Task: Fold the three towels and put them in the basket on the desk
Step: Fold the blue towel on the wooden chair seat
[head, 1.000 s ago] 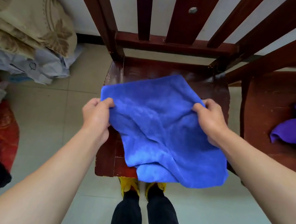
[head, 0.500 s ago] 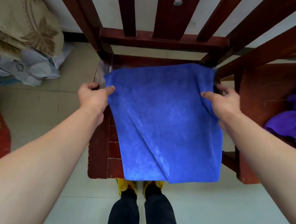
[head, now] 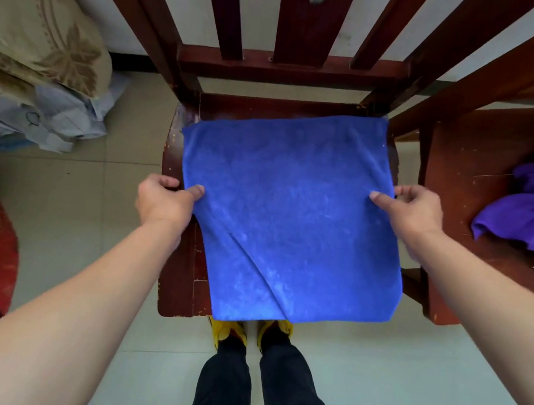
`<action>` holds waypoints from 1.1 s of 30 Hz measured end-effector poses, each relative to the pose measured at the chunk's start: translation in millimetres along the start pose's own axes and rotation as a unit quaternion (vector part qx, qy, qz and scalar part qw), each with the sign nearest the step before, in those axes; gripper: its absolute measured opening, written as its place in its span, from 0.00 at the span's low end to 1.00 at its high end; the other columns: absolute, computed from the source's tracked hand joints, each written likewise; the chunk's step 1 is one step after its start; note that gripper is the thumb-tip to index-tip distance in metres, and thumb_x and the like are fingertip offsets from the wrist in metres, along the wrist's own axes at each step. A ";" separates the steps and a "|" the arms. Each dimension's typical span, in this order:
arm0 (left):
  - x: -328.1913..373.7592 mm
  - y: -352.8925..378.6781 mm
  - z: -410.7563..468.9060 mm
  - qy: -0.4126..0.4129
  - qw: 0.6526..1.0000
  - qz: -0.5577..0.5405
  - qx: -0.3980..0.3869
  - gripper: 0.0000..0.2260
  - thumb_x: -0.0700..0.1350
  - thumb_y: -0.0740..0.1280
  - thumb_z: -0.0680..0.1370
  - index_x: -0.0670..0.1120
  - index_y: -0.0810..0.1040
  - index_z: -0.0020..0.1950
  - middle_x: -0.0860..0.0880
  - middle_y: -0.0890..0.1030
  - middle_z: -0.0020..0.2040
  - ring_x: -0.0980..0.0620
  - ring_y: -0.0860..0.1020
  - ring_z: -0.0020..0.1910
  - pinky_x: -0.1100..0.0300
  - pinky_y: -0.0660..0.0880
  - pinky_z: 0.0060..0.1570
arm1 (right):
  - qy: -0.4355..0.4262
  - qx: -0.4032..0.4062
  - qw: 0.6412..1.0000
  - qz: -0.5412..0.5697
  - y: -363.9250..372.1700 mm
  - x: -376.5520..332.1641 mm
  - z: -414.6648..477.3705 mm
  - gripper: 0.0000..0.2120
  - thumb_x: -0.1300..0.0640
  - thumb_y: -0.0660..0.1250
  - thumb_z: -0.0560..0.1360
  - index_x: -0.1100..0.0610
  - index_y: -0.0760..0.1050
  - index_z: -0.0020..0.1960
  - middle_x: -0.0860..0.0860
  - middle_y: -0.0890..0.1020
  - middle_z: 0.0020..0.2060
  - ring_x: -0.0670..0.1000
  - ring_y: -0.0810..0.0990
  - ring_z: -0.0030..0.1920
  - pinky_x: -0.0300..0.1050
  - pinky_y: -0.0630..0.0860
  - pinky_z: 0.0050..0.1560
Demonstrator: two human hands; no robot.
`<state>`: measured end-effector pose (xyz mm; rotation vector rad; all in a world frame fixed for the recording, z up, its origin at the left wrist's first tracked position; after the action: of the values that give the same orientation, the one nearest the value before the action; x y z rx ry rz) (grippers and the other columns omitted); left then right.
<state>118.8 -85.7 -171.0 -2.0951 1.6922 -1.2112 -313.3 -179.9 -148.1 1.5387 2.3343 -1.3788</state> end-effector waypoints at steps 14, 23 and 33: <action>-112.7 -9.8 -105.4 -0.041 0.990 0.108 -0.082 0.11 0.35 0.74 0.70 0.46 0.74 0.39 0.46 0.79 0.33 0.41 0.80 0.40 0.52 0.78 0.46 | 0.102 -0.030 0.992 -0.068 -19.8 136.1 -85.3 0.06 0.58 0.75 0.69 0.56 0.79 0.37 0.52 0.84 0.36 0.58 0.82 0.42 0.50 0.76 0.44; 2.9 -46.3 -57.5 0.039 0.995 -0.034 -0.081 0.16 0.31 0.72 0.71 0.49 0.70 0.41 0.47 0.75 0.36 0.47 0.76 0.40 0.48 0.77 0.48 | -0.029 -0.009 0.999 0.023 -27.8 18.8 -48.0 0.18 0.57 0.78 0.67 0.52 0.75 0.52 0.50 0.77 0.34 0.51 0.75 0.35 0.46 0.74 0.42; -81.7 -26.4 -63.1 -0.038 0.997 0.034 -0.056 0.17 0.39 0.78 0.67 0.44 0.72 0.47 0.45 0.80 0.45 0.45 0.79 0.43 0.50 0.78 0.48 | 0.041 -0.038 0.995 -0.079 -13.3 66.6 -54.2 0.19 0.54 0.78 0.67 0.54 0.76 0.55 0.51 0.80 0.44 0.54 0.79 0.45 0.45 0.76 0.47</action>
<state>93.6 16.1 -152.6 -2.0977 1.8224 -1.0266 -334.8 -96.5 -136.8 1.4453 2.5754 -1.2618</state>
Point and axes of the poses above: each hand's wrist, its own z-axis towards the middle knuckle, its own y-axis out of the palm, x = y × z, the point moved 9 cm from there along z, towards the middle knuckle
